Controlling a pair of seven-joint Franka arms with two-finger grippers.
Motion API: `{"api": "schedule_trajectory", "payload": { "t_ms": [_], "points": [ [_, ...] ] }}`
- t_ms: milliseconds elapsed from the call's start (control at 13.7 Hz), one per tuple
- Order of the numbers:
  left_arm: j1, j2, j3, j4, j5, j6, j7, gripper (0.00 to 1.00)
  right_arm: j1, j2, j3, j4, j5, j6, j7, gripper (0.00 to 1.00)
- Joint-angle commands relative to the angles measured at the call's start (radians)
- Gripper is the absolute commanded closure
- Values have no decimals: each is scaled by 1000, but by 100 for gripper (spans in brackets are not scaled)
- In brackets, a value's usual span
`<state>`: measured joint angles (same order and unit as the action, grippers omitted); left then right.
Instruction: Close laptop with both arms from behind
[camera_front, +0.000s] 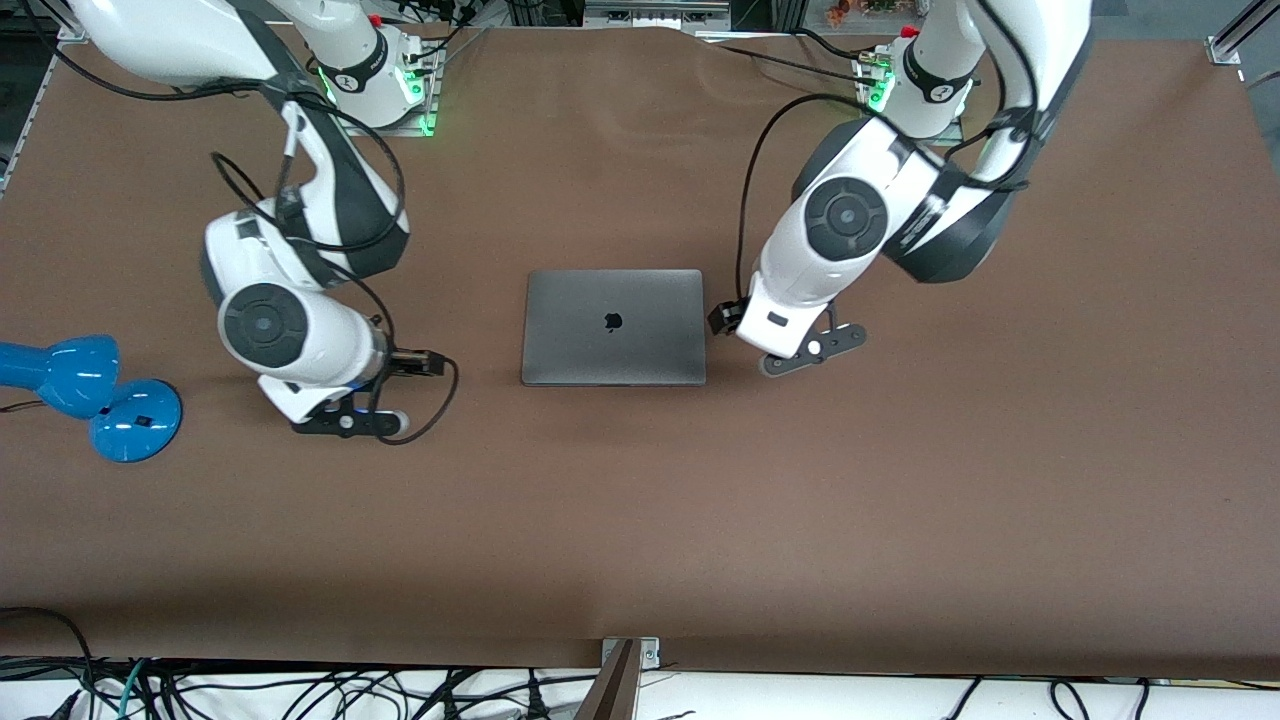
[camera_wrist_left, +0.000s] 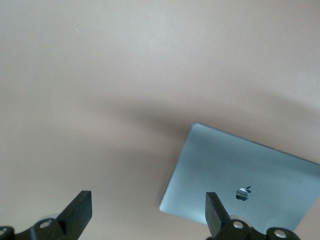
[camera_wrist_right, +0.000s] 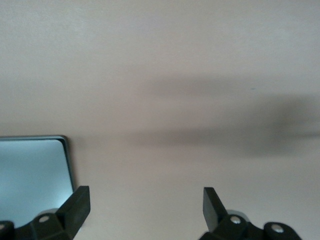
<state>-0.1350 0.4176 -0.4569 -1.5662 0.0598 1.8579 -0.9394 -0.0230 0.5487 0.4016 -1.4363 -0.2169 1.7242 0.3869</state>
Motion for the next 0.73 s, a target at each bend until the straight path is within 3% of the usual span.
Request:
{"api": "schedule_trajectory", "payload": {
  "t_ms": [0, 146, 291, 510, 655],
  "points": [
    [79, -86, -3, -18, 23, -45, 115, 0, -60, -19, 5, 66, 51, -90, -111, 0],
    [110, -143, 4, -18, 22, -83, 222, 0, -42, -84, -56, 71, 63, -95, -118, 0],
    [114, -193, 61, -18, 22, -126, 299, 0, 6, -162, -163, 60, 82, -84, -117, 0],
    [101, -293, 156, -25, 12, -207, 502, 0, 18, -313, -266, -42, 189, -46, -117, 0],
    [101, -344, 200, -26, 8, -252, 586, 0, 20, -396, -322, -99, 215, -38, -141, 0]
  ]
}}
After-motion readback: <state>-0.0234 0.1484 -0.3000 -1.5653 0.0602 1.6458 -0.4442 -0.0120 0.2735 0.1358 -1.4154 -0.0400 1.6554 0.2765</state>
